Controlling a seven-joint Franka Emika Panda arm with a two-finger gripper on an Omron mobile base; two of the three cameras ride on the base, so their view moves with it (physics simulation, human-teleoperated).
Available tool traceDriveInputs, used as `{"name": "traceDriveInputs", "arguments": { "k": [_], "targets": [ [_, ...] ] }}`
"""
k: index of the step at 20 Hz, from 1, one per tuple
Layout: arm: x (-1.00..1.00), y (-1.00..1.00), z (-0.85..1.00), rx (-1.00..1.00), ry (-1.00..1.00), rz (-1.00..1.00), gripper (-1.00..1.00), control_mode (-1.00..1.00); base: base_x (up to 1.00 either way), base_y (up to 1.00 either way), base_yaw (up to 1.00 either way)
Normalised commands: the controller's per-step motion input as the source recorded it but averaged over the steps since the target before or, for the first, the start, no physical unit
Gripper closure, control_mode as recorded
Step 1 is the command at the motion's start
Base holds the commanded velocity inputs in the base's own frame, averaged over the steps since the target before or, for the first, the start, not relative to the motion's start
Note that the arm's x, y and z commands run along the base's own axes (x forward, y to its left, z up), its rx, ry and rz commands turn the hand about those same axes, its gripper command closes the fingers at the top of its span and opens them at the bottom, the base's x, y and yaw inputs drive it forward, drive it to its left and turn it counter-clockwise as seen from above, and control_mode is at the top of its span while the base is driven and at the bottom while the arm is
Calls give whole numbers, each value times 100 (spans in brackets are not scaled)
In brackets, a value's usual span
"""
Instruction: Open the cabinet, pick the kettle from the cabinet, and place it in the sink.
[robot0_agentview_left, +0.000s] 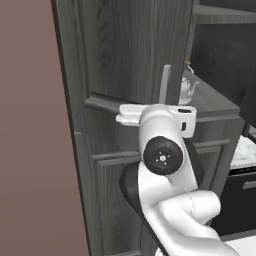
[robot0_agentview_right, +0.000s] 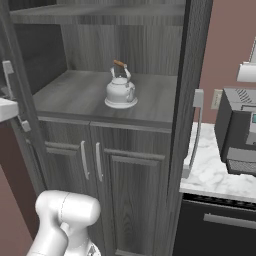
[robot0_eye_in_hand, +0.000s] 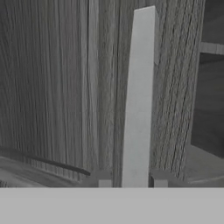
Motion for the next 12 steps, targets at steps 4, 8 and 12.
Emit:
{"name": "traceDriveInputs", "arguments": {
  "k": [4,8,12],
  "targets": [
    [-28,41,-3,0,0,-9,100,-100,0,0,0],
    [-26,43,-5,0,0,-8,100,-100,0,0,0],
    [-25,46,-7,0,0,-8,100,-100,0,0,0]
  ]
}}
